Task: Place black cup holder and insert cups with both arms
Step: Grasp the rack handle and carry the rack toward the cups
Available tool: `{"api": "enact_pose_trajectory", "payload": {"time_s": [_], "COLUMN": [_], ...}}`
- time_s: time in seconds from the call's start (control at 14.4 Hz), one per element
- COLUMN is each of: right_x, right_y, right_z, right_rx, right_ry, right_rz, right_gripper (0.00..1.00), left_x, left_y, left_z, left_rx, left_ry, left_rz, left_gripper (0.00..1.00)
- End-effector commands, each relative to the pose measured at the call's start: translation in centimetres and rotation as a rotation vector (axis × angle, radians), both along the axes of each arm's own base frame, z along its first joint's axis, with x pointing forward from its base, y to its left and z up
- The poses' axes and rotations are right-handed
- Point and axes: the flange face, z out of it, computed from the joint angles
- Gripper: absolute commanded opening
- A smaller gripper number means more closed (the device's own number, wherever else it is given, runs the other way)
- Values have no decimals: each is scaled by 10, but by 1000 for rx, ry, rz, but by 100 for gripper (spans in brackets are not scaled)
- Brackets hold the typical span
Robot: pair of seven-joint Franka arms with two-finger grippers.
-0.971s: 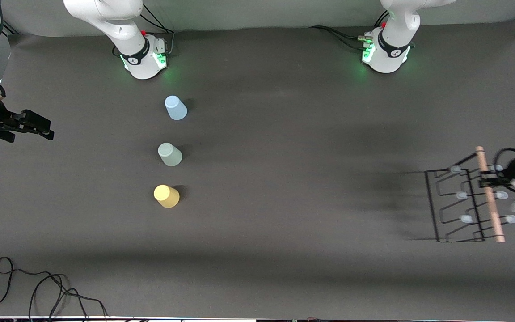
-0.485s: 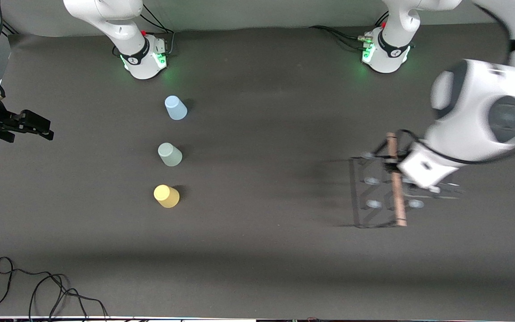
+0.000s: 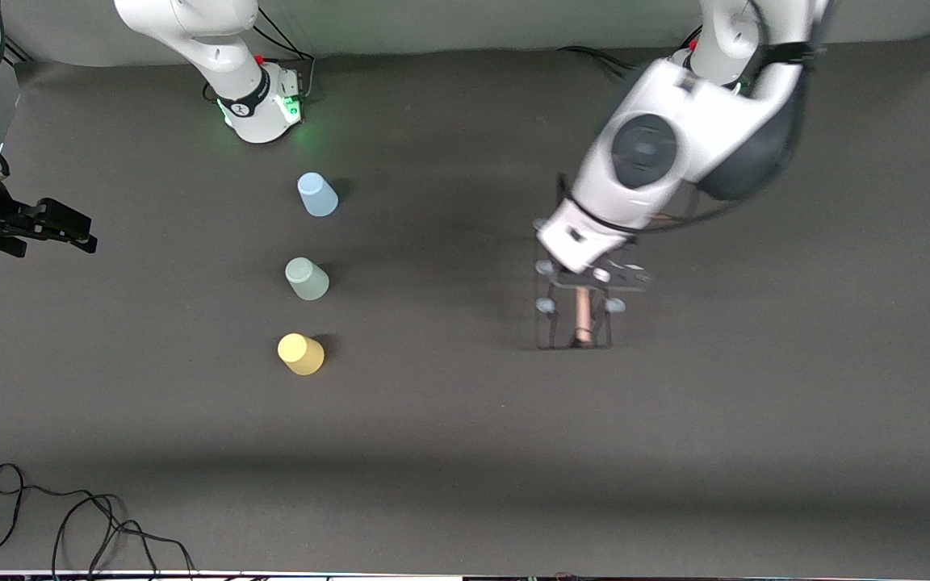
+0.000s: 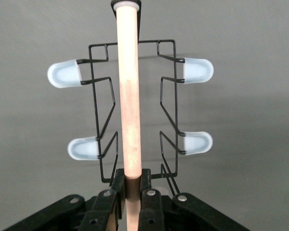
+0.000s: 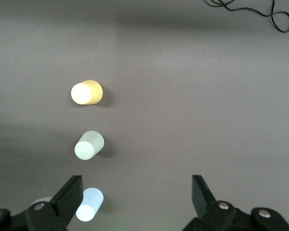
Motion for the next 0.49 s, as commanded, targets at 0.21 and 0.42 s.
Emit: {"api": "enact_pose_trajectory", "payload": {"time_s": [0.21, 0.42], "right_x": [2, 2], "right_y": [0, 2], "right_z": [4, 4], "right_rx": [-1, -1], "right_ry": [-1, -1], "right_rz": [-3, 0], "right_gripper": [100, 100], "left_x": [-46, -63], "left_y": [-76, -106], "left_z": [-25, -45], "left_rx": [7, 1], "left_ry": [-30, -44], "left_rz": [23, 52], "left_gripper": [0, 0]}}
